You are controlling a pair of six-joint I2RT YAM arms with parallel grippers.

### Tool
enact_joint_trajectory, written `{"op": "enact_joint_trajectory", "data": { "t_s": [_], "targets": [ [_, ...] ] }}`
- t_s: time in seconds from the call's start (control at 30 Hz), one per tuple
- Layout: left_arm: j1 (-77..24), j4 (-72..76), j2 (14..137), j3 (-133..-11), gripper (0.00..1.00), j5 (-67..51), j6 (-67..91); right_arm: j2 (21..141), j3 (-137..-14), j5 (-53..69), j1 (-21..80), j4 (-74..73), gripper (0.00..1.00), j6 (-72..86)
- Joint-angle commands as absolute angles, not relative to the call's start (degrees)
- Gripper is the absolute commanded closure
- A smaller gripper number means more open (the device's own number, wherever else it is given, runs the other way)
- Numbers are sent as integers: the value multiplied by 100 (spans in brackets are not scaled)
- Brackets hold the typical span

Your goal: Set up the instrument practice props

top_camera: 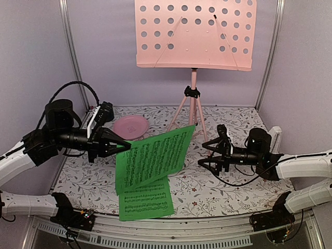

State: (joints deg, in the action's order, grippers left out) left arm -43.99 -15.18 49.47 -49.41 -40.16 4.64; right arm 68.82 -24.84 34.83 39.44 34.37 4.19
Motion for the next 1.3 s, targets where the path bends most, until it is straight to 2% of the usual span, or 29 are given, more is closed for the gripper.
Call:
{"op": "enact_joint_trajectory", "data": {
  "t_s": [0.0,0.2,0.3,0.37,0.4,0.47,0.57,0.6,0.63,0.67,0.7,0.73,0.8,0.97,1.1,1.27],
  "targets": [
    [-4476,-1392,4903,-5151,100,-4477,343,7024,-2315,3685,3764,4046,0,355],
    [-4480,-1228,4913,-5229,100,-4560,368,7437,-2688,4283,3702,4340,3,445],
    [-4482,-1145,4885,-5192,100,-4460,383,7575,-2887,4658,3700,4429,9,574],
    [-4480,-1094,4855,-5125,100,-4218,397,7558,-2945,4889,3702,4486,25,744],
    [-4482,-1060,4840,-5085,100,-4086,419,7504,-2948,4938,3707,4515,39,812],
    [-4482,-957,4798,-4978,100,-3758,473,7348,-2930,4932,3706,4495,59,951],
    [-4480,-842,4763,-4818,100,-3148,577,7032,-3007,4843,3705,3976,91,1000],
    [-4474,-847,4774,-4798,100,-2898,615,6932,-3093,4713,3701,3612,99,968],
    [-4474,-946,4820,-4802,100,-2599,644,6804,-3211,4556,3701,3179,100,908],
    [-4469,-1092,4893,-4845,91,-2262,668,6717,-3370,4362,3707,2662,100,753],
    [-4461,-1279,5007,-4907,73,-1878,702,6646,-3535,4093,3709,2159,100,663],
    [-4457,-1524,5147,-5016,59,-1500,729,6603,-3725,3836,3702,1585,100,567],
    [-4420,-1890,5422,-5226,44,-1185,682,6603,-4135,3477,3705,513,100,278],
    [-4491,-2267,5722,-5675,28,-1664,144,6918,-5242,3334,3707,-1899,100,-782],
    [-4629,-2522,5751,-5975,21,-1674,-389,6954,-5827,3178,3835,-2908,100,-1167],
    [-4839,-2636,6126,-6257,18,-1614,-833,7032,-6481,2840,4200,-3733,100,-1293]
  ]
}}
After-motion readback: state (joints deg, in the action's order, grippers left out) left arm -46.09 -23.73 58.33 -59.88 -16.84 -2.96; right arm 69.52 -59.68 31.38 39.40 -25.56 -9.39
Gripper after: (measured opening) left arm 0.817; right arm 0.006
